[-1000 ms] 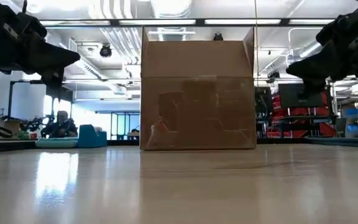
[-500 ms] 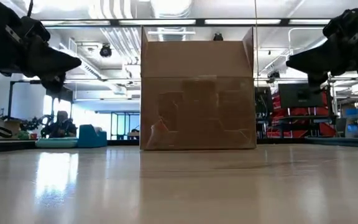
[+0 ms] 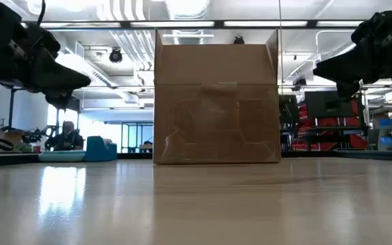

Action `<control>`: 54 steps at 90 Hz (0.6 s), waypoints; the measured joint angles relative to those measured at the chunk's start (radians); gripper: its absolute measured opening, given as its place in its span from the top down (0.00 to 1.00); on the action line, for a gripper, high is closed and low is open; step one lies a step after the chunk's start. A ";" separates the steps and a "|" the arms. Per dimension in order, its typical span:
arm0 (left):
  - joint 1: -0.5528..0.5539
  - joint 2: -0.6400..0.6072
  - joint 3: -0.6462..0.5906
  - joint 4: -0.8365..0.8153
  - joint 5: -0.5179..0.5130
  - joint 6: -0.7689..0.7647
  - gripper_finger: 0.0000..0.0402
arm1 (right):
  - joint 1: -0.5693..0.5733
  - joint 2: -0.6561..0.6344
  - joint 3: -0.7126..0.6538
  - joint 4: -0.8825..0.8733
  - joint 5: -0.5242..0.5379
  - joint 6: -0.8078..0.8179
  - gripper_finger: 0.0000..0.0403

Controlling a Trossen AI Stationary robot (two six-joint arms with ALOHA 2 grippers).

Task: Wrap mug
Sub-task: Return to Home Position

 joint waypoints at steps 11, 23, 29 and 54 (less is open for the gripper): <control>0.000 0.023 0.000 -0.001 0.000 0.000 0.98 | 0.000 0.000 0.000 0.000 0.000 0.000 0.85; 0.000 0.045 0.001 -0.001 0.000 0.000 0.98 | 0.000 0.000 0.000 0.001 0.000 0.000 0.88; 0.000 0.056 0.001 -0.001 0.000 0.000 0.98 | 0.000 0.000 0.000 0.001 0.000 0.000 0.89; 0.000 0.091 0.001 -0.001 0.000 0.000 0.98 | 0.000 0.000 0.000 0.001 0.000 0.000 0.92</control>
